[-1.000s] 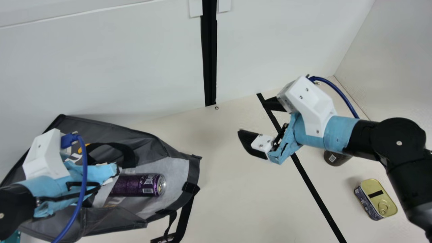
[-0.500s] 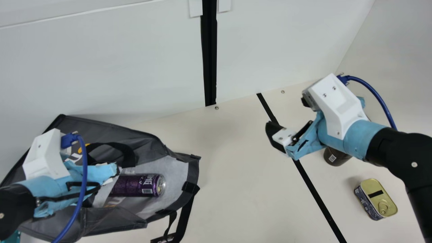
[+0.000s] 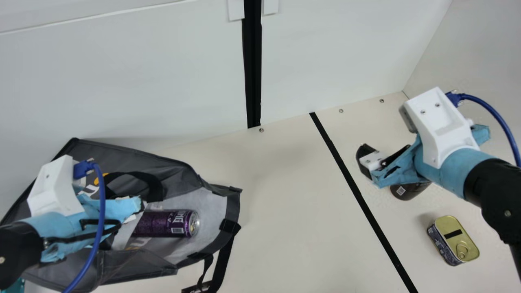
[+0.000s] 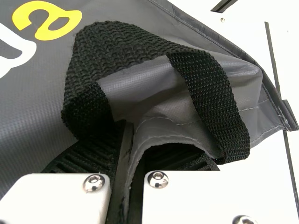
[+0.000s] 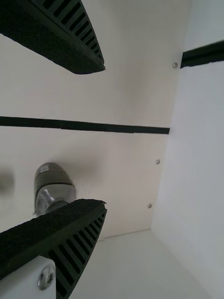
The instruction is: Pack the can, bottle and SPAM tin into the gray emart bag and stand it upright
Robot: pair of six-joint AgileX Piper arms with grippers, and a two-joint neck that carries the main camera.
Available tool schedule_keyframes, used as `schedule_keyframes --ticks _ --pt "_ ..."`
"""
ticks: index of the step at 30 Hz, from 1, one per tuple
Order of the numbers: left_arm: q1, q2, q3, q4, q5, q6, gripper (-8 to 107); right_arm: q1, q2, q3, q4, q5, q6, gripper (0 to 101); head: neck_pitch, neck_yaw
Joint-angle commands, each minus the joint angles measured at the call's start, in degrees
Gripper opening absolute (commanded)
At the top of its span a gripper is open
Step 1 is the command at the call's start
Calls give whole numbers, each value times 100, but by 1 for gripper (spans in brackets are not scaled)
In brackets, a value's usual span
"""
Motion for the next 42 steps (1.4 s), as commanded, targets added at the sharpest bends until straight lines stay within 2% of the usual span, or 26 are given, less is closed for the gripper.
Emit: schedule_keyframes --ticks 1,13,22,29,42 --pt "0 0 0 0 0 0 -8 32 0 -40 -544 91 489 95 -130 -14" --pt "0 0 0 0 0 0 -8 483 -26 -412 -1973 895 1917 95 -130 -14" --pt "0 0 0 0 0 0 -8 881 -73 -738 -2649 1688 2665 95 -130 -14" --pt "0 0 0 0 0 0 -8 1082 -124 -909 -2930 2195 2970 95 -130 -14" --pt "0 0 0 0 0 0 -8 524 -311 -650 -2779 2195 2811 95 -130 -14"
